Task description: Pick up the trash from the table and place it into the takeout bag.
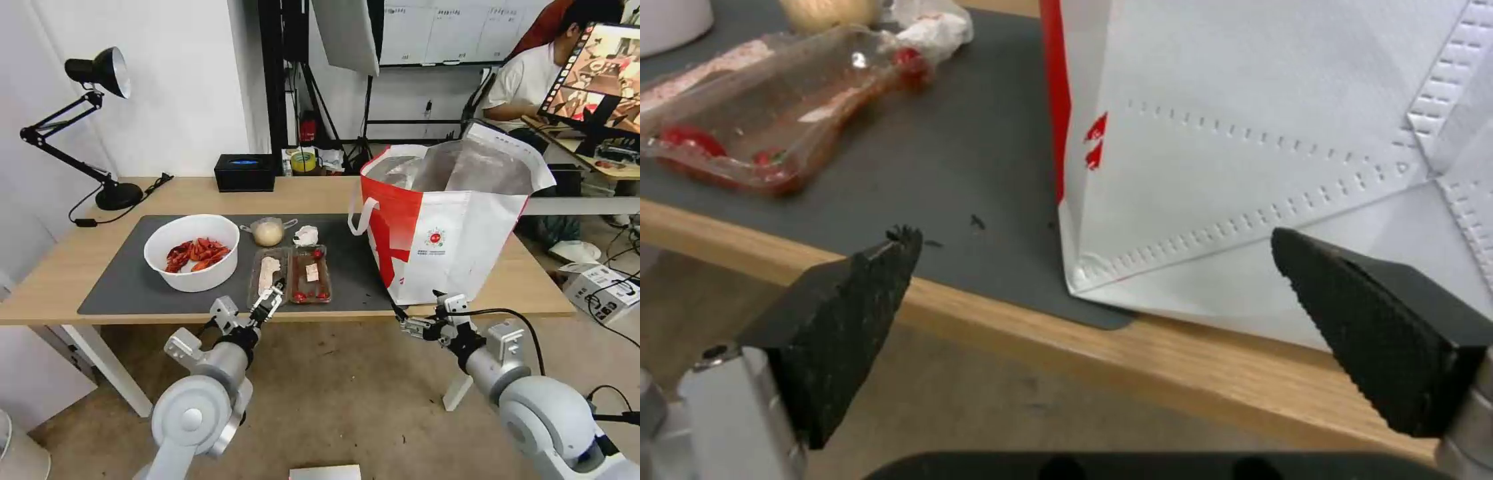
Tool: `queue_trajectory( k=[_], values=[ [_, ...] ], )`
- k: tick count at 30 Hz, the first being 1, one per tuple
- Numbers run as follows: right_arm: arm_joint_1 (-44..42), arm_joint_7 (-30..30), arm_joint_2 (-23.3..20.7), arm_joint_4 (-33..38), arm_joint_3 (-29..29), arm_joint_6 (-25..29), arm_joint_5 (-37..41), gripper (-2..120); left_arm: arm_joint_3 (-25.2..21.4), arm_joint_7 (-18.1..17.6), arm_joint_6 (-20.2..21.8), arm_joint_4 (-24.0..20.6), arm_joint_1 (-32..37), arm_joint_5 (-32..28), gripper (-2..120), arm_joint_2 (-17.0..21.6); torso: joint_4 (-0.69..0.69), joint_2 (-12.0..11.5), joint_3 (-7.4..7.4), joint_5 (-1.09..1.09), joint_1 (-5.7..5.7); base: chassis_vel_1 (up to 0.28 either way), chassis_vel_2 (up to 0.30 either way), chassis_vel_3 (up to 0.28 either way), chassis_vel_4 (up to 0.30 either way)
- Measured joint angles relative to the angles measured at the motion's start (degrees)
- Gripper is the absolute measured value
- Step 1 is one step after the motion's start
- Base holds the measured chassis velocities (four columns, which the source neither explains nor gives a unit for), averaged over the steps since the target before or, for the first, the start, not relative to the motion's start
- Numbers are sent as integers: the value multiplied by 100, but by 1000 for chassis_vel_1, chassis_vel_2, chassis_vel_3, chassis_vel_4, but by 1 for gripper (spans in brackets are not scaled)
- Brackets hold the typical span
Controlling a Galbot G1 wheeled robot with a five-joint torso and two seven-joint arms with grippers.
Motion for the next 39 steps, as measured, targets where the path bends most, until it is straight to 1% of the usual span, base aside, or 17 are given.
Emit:
queue_trajectory(
  k=[8,20,39],
  values=[
    [-53,1,64,0,19,5,-53,100,76,4,81,36,-91,-98,100,-19,0,0,0,0,0,0,0,0,0],
    [-147,1,154,32,50,15,-131,100,284,-15,92,275,-261,-110,100,-46,0,0,0,0,0,0,0,0,0],
    [-173,0,263,-73,53,109,-176,100,363,-27,41,547,-460,-178,100,-112,0,1,0,0,0,0,0,0,0]
  ],
)
